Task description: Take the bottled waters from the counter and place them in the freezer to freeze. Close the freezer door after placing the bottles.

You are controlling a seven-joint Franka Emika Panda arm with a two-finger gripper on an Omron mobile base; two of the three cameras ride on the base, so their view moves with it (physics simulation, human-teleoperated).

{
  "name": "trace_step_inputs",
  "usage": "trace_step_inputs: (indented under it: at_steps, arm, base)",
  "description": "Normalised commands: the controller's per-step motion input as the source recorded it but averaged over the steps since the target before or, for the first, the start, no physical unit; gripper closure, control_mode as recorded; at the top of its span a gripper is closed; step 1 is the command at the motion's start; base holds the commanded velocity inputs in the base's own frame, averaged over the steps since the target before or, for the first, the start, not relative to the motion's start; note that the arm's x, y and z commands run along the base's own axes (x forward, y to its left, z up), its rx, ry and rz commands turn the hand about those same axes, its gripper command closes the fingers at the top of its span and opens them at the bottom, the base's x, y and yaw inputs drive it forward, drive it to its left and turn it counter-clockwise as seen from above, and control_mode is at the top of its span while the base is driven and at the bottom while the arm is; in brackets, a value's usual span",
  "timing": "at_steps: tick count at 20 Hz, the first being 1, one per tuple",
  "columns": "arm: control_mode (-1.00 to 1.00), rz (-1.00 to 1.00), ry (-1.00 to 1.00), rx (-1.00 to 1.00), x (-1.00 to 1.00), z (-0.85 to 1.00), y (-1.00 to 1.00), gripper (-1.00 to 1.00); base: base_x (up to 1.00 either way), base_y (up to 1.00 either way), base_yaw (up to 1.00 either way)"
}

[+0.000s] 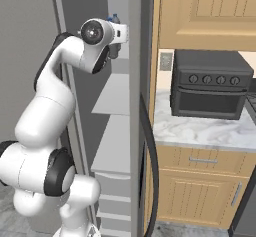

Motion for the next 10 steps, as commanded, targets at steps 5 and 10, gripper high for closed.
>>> trace_step_inputs:
  at_steps: [5,10]
  arm:
    - [-1.0,0.01,0.01,0.0,0.23,-0.11,0.0,1.0]
    - [-1.0,0.01,0.01,0.0,0.2,-0.05,0.0,1.0]
  base:
    - [0.0,0.0,0.0]
    - [0.0,0.0,0.0]
